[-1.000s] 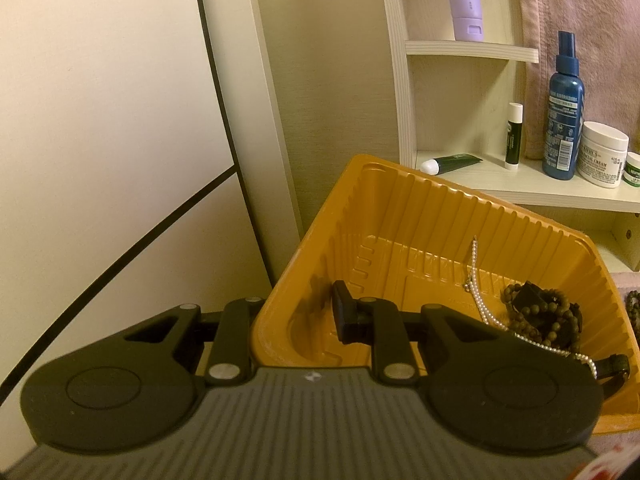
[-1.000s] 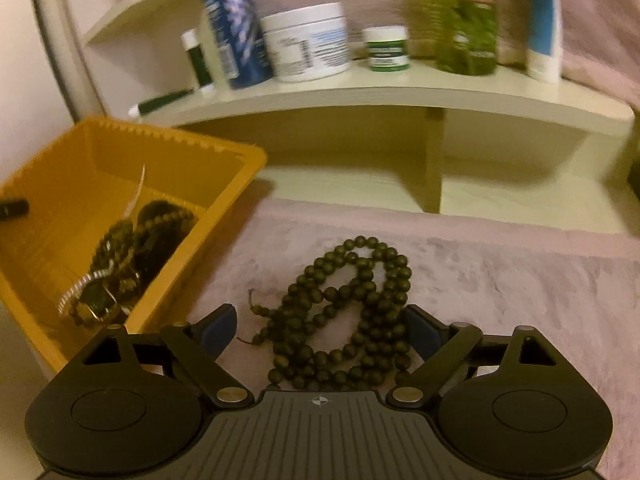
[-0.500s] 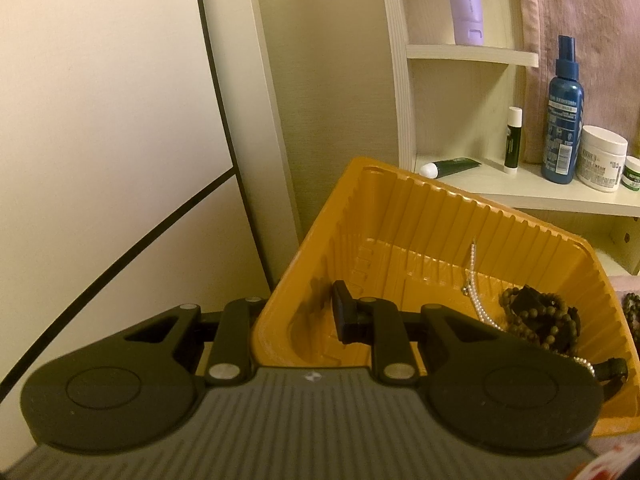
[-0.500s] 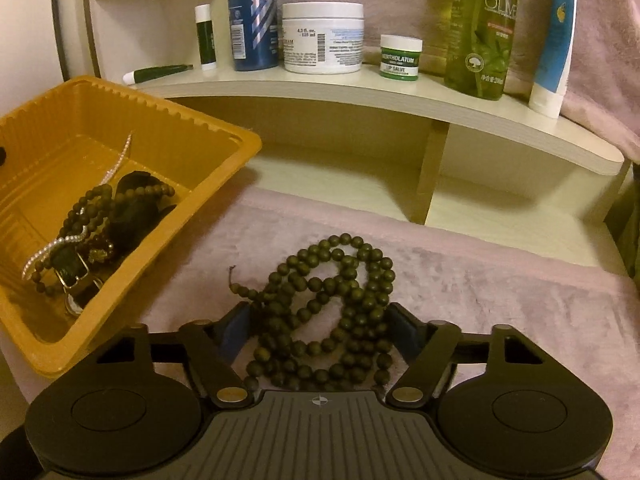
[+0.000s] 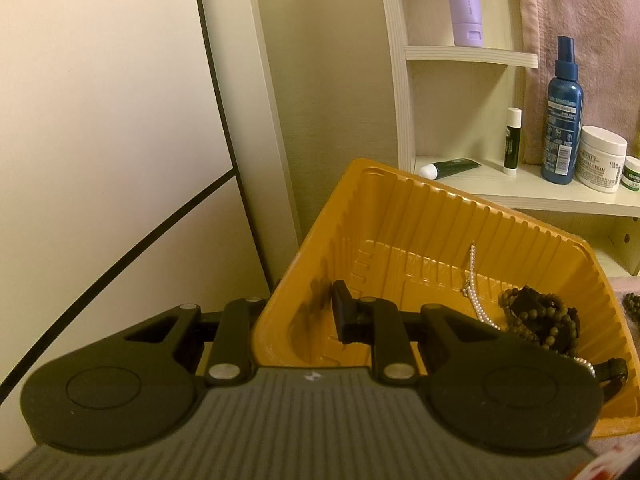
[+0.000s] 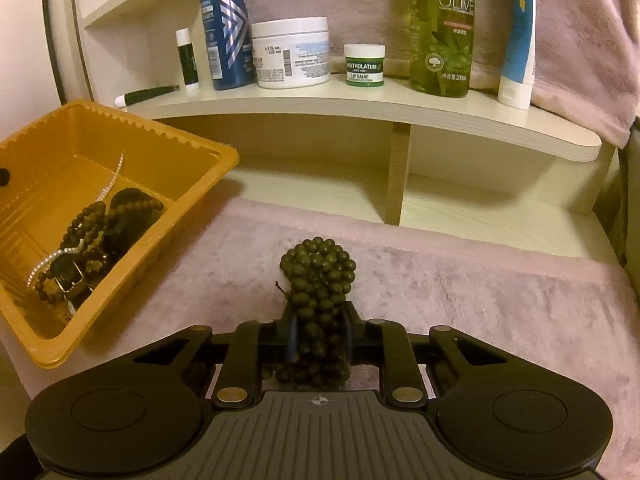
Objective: Organize jewelry
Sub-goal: 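Lift the long dark bead necklace toward the orange tray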
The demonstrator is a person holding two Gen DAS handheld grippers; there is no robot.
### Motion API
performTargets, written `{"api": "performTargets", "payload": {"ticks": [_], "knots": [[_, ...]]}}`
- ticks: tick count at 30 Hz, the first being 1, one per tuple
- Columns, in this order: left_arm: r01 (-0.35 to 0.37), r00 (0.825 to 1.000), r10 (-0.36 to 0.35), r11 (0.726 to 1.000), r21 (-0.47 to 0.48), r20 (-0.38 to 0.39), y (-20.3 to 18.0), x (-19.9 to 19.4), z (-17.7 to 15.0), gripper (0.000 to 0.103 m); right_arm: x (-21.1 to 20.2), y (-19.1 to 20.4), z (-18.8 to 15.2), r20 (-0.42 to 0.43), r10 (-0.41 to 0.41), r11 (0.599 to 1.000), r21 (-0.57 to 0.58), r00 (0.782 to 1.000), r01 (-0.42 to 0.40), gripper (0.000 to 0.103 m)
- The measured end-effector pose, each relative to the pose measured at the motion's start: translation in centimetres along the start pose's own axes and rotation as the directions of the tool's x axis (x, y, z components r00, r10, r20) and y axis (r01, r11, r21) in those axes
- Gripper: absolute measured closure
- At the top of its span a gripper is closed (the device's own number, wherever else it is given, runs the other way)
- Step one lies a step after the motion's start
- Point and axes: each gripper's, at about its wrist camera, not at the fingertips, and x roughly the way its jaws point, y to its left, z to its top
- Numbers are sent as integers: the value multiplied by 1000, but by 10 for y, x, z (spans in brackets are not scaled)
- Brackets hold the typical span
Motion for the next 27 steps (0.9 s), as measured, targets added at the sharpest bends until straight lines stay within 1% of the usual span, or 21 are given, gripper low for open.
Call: {"api": "performTargets", "payload": {"ticks": [2, 11, 20, 27], "knots": [[0, 1000, 0, 1000, 1, 0, 0, 0, 0, 83, -3, -1, 0, 7, 5, 1000, 1, 1000, -5, 88], [-1, 1000, 1, 1000, 1, -1, 0, 0, 1, 83, -8, -8, 0, 7, 18, 1000, 9, 1000, -18, 88], [-2, 1000, 2, 1000, 3, 0, 0, 0, 1, 83, -16, -10, 6, 33, 18, 1000, 13, 999, -18, 88], [-3, 1000, 3, 1000, 6, 1, -1, 1, 1, 83, -30, -15, 13, 62, 27, 999, 29, 998, -29, 88]]}}
